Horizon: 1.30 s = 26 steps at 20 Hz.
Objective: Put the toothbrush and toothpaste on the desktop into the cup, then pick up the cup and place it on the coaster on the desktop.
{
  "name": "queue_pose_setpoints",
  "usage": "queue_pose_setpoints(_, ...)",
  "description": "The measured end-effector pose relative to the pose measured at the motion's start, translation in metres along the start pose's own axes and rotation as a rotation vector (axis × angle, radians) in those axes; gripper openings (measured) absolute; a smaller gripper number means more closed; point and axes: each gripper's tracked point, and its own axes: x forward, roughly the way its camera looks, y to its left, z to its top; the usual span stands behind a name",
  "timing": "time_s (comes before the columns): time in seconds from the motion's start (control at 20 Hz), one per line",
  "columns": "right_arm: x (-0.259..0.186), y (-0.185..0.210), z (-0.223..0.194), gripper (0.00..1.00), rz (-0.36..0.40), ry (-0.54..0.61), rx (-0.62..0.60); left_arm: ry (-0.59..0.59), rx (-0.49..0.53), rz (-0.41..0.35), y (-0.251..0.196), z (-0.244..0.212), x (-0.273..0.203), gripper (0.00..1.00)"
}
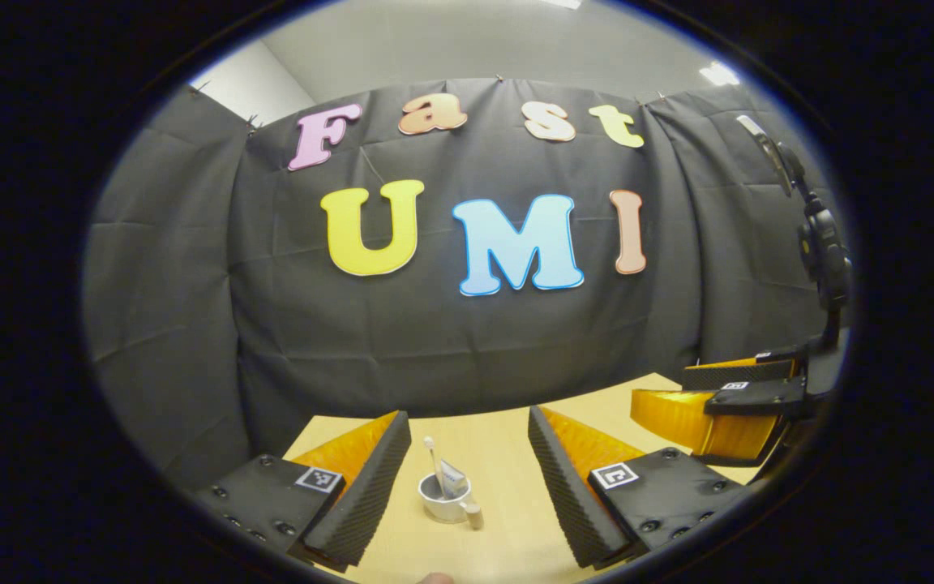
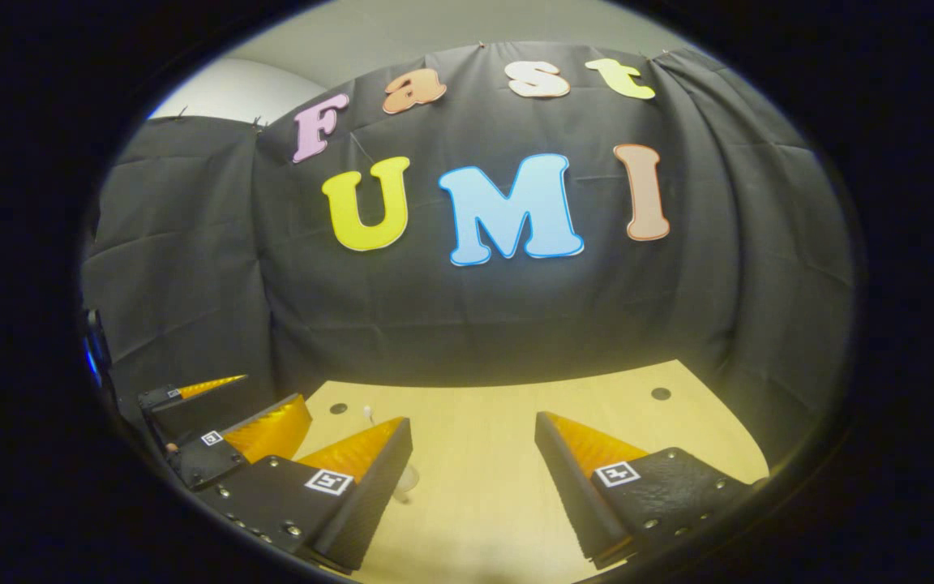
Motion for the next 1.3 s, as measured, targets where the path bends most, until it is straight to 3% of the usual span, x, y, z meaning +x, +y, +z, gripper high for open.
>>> queue_pose_setpoints(0.45,0.004,0.013,-0.002,0.92,0.018,0.003,-0.004,-0.014,0.019,0.025,0.012,0.005,-0.009,0.96)
queue_pose_setpoints(1.05,0.022,0.040,-0.011,0.92,0.123,0.063,-0.016,-0.034,0.006,0.136,0.044,0.016,-0.023,0.95)
queue_pose_setpoints(1.3,0.025,0.053,-0.013,0.92,0.158,0.071,-0.026,-0.038,0.003,0.136,0.042,0.016,-0.025,0.95)
